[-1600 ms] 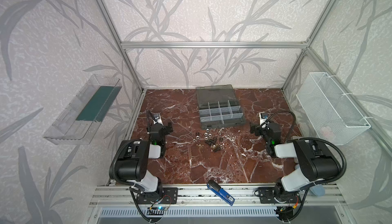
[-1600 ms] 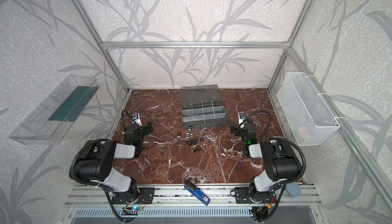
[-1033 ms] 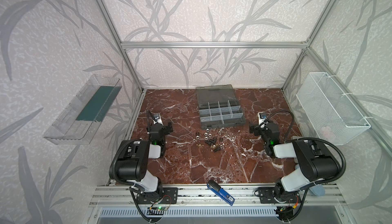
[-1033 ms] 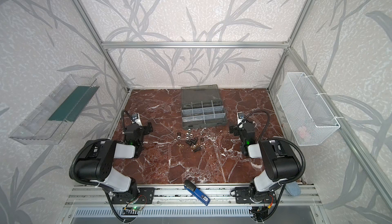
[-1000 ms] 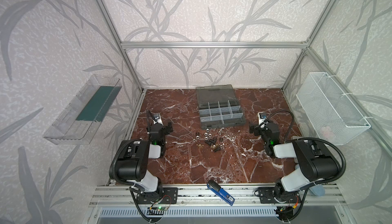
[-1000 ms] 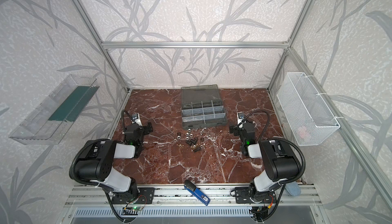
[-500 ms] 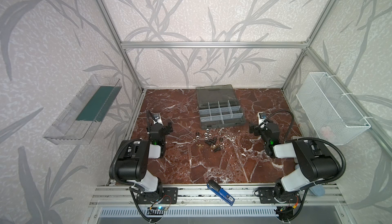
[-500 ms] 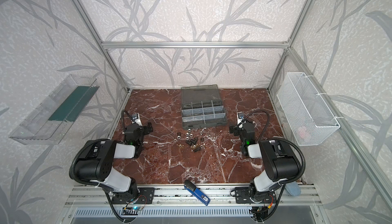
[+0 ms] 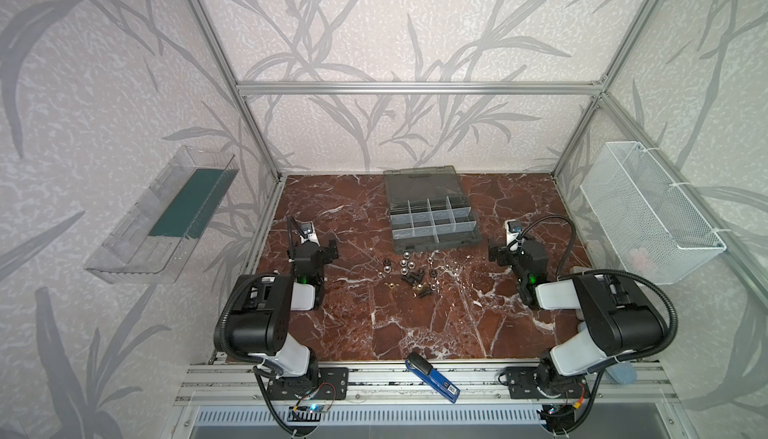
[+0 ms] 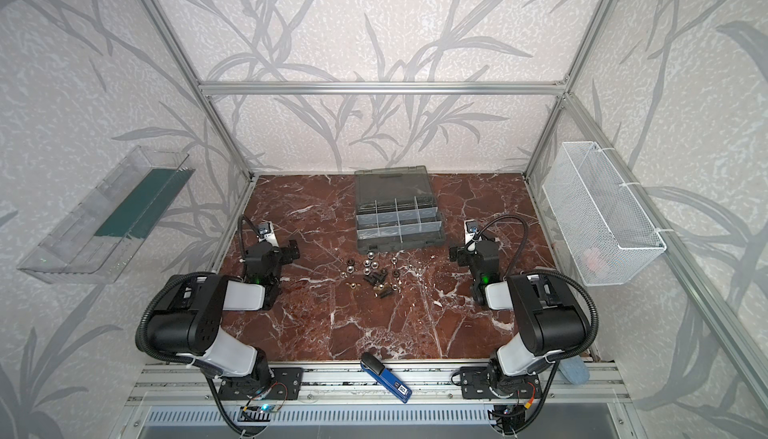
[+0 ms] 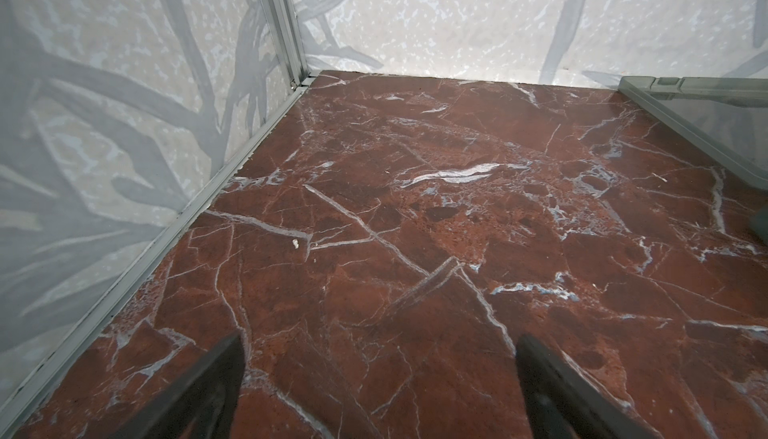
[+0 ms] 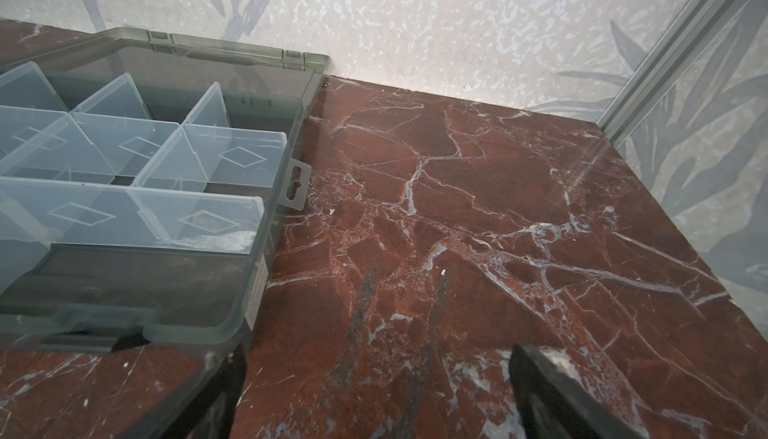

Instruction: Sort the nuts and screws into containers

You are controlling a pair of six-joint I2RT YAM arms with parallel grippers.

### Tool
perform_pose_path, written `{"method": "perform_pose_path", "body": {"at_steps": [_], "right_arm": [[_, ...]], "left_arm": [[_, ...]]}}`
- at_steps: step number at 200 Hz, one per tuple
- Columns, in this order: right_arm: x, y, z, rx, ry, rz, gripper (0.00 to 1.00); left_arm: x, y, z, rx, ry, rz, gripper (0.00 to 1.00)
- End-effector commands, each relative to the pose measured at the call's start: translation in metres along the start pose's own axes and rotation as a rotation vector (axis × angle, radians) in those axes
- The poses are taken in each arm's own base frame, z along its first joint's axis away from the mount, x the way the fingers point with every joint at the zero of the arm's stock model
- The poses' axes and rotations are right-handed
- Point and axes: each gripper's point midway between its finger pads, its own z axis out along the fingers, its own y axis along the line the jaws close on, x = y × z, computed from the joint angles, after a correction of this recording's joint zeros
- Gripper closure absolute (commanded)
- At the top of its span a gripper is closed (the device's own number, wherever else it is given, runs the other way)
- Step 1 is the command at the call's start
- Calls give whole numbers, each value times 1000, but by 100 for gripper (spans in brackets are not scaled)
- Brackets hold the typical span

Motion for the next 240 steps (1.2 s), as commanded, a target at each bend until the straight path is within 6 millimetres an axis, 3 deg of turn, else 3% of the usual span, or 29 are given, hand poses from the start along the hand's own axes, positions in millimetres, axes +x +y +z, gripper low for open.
{"method": "perform_pose_path", "body": {"at_steps": [1,33,69,102,129,147,185,240], "right_arm": [[-5,-2,1,12,-24,1,1],[-6,-2,0,14,-32,1,1],[-17,-6,-9,29,-53,10,1],[-37,-4,-18,0,-5,3,1],[-61,9,-27,-96,69,53,1],[-70,26,-35,-202,152,99,1],[-83,91,-61,-533,276,104,1],[-75,198,-110,-845,364,-185,0]], "left_arm": [[-12,1,3,-11,-33,-6,1],[-22,1,-3,-7,-39,-7,1],[-50,-7,-18,51,-26,15,0],[-86,-10,-38,94,-67,-65,0],[-92,-15,-47,128,-7,-164,1],[-86,-22,-52,167,62,-241,1],[-67,-40,-63,206,244,-339,1],[-34,-56,-77,224,424,-473,1]]}}
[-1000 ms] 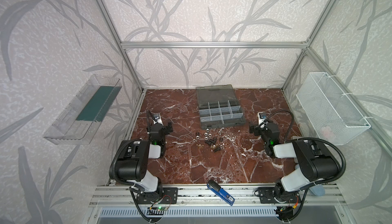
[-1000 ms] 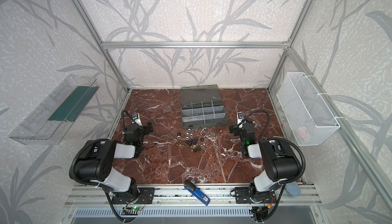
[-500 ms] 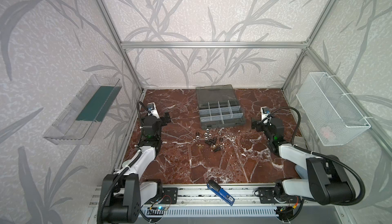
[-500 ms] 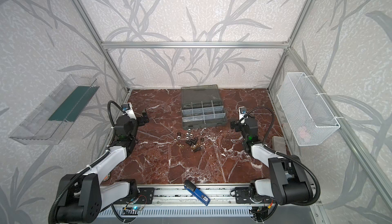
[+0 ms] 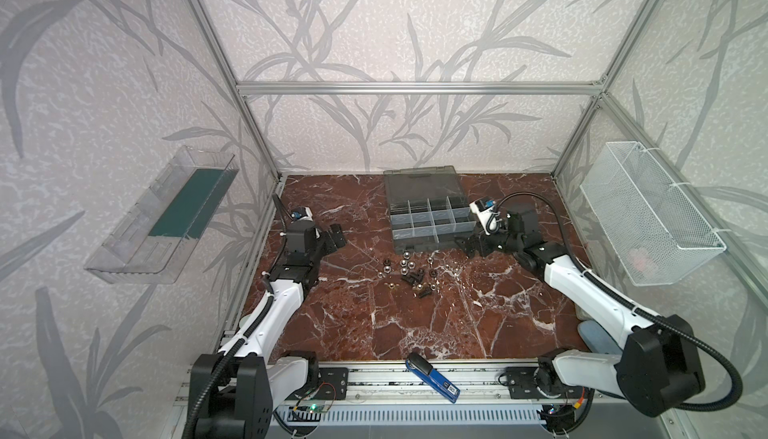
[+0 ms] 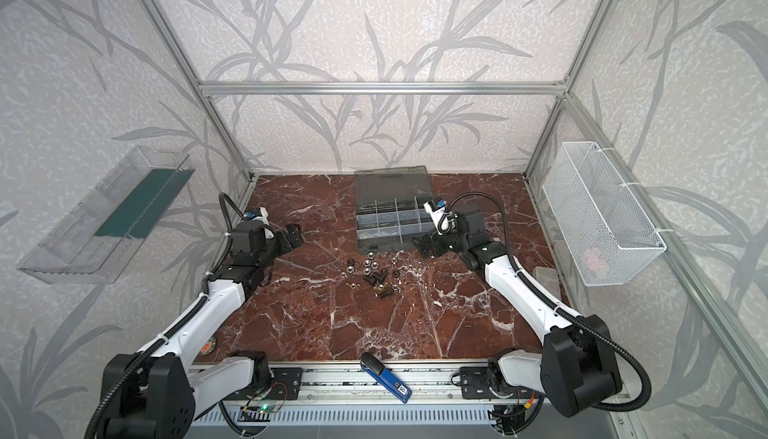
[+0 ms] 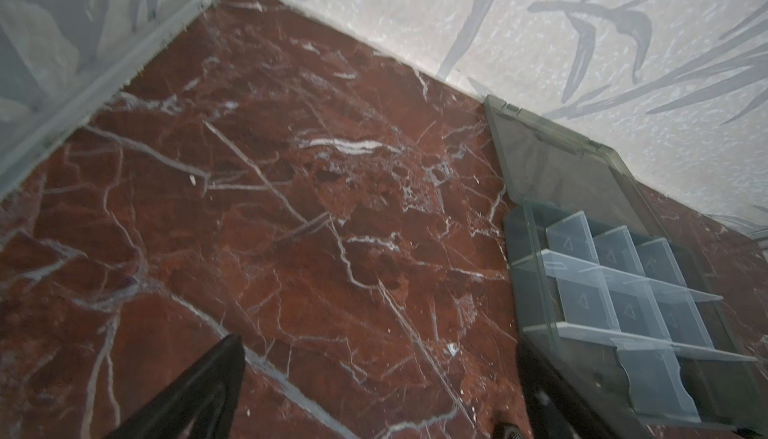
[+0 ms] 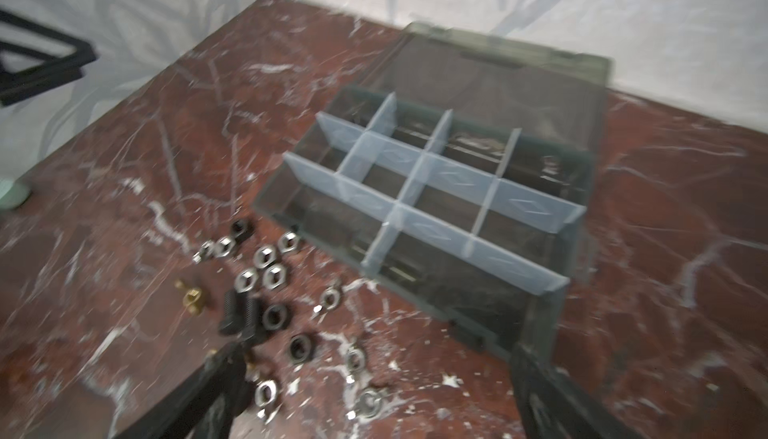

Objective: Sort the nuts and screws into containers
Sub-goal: 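Move the right gripper over the pile while the left arm lifts slightly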

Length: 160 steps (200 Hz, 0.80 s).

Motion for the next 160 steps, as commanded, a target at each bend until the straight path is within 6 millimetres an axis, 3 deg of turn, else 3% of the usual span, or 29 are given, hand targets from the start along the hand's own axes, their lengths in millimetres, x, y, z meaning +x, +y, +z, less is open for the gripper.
{"method": "perform_pose_path", "body": {"at_steps": [1,39,66,160], "right_arm": [[20,52,7,-152,127,-108,0],[21,108,21,-299,103,-267,1],[20,129,33,-371,113,-286,3],[49,187,93,-468,231,-393,15]], "left_arm": [[25,1,-4,-11,119,-127,1],[51,-20,-4,111,245,-266,1],[61,-36,-4,209,299,-312,1],[67,-54,-12,308,371,-342,0]]}}
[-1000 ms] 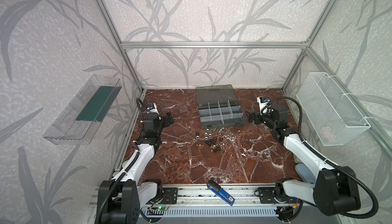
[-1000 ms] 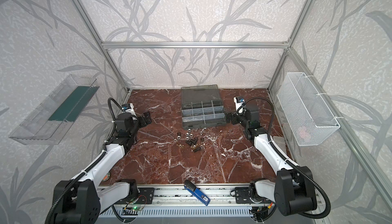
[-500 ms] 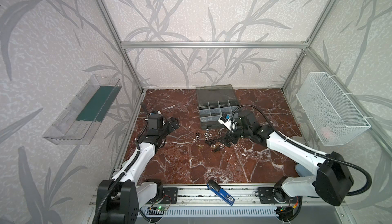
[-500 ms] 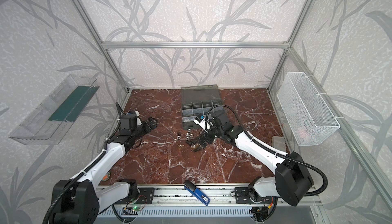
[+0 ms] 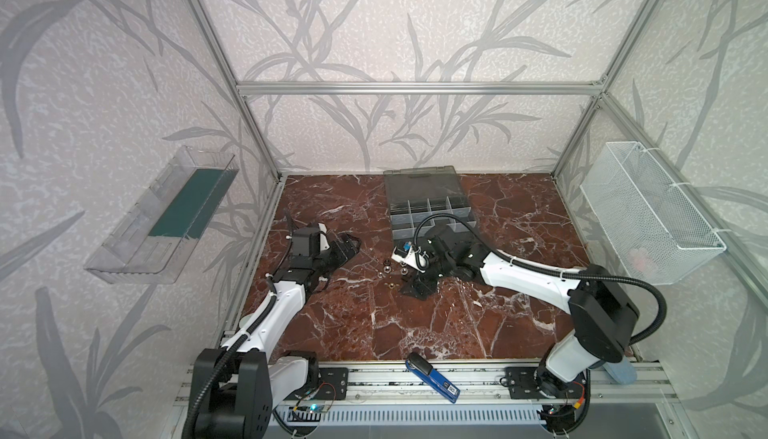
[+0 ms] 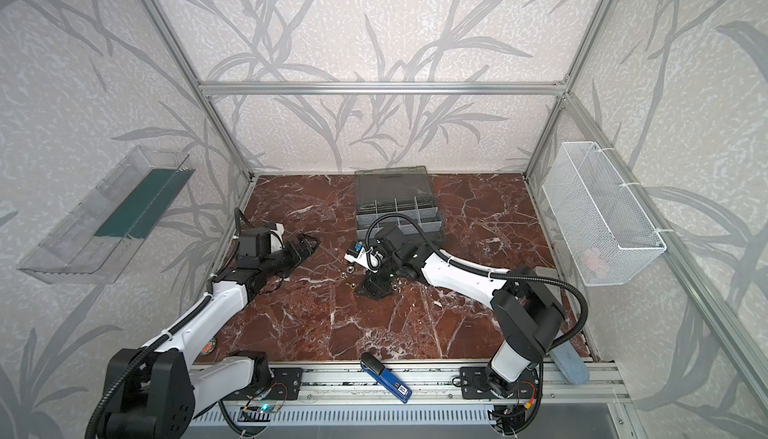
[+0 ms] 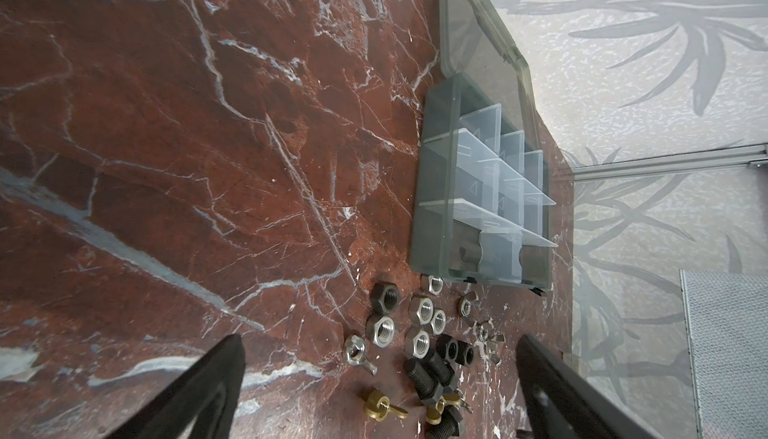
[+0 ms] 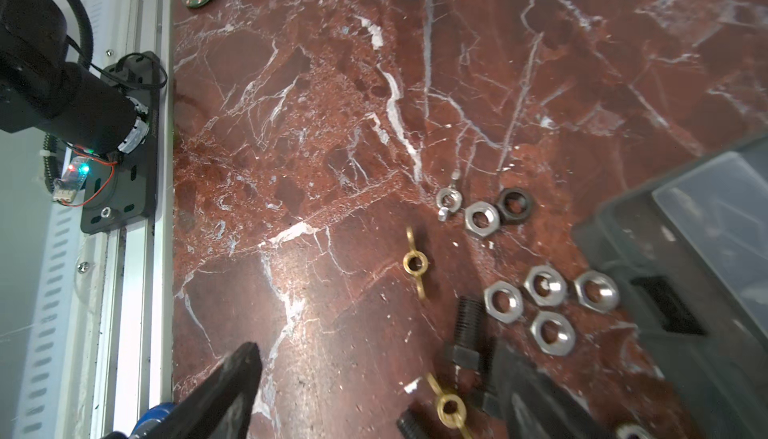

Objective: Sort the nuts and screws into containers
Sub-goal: 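Move the right gripper over the pile while the left arm lifts slightly, then lower the right gripper and grasp the brass wing nut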

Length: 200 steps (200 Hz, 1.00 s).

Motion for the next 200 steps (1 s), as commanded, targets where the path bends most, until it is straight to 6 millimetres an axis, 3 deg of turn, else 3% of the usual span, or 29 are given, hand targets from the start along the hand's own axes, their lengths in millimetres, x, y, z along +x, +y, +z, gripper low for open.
{"method": "perform_pose_path", "body": {"at_steps": [1,41,77,139,200], "right_arm": [[-13,3,11,-6,-14,-33,15],[-3,-2,32,-13,32,-9,22],[6,-4,42,-23,55,4,30],[18,-16,55,22,81,-6,53],[27,-21,65,30,108,-19,56]], "left_arm": [[3,-9,1,47,37,-26,0],[5,-18,5,131,66,-63,1],[5,-11,4,150,58,-107,1],[5,-2,5,162,64,-149,1],[6,-2,5,167,76,-149,1]]}}
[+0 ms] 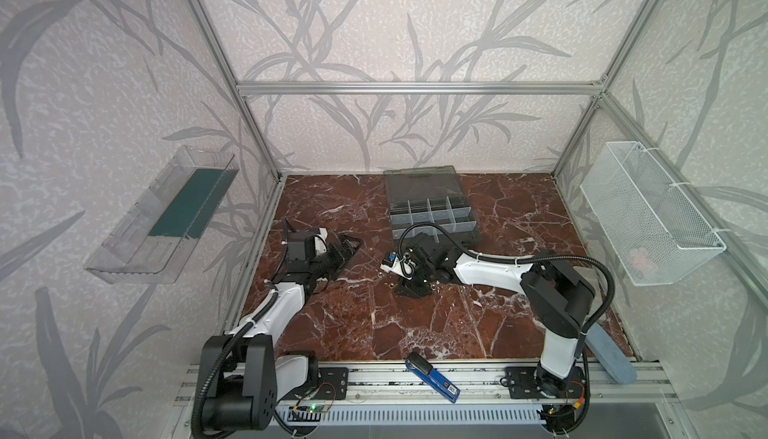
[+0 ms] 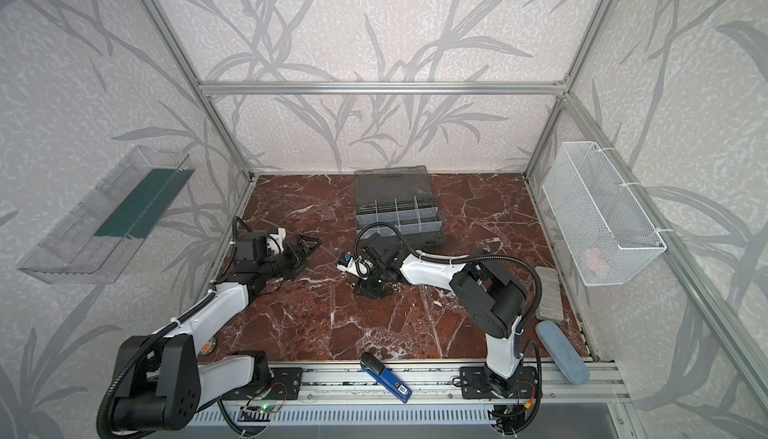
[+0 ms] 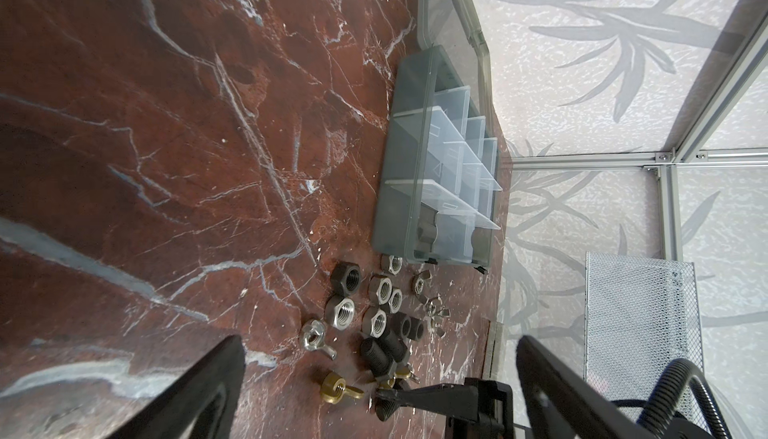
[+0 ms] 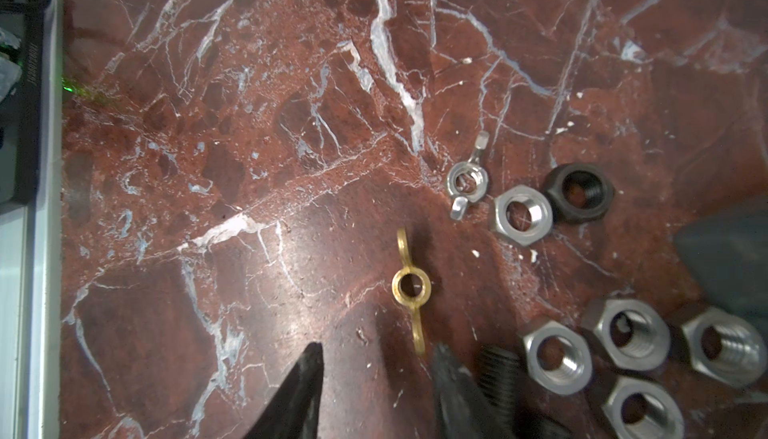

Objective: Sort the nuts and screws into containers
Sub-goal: 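Lower the right gripper and grasp the brass wing nut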

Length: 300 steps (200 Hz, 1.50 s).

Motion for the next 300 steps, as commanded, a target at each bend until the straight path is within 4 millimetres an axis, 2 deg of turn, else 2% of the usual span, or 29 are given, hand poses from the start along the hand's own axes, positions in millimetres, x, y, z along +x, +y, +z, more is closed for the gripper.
{"method": "perform_pose_path", "body": {"at_steps": [1,132,300], "right_arm": [[-7,-4,4,15,-12,-25,56],[3,-10,20,3,43,-31,60],[17,-18,26,8,49,6,81]], "left_arm": [[-1,-3,-1,23,0,-2,1],[3,9,1,-9,15,-19,1],[4,12,1,-14,17,-24,1]]}}
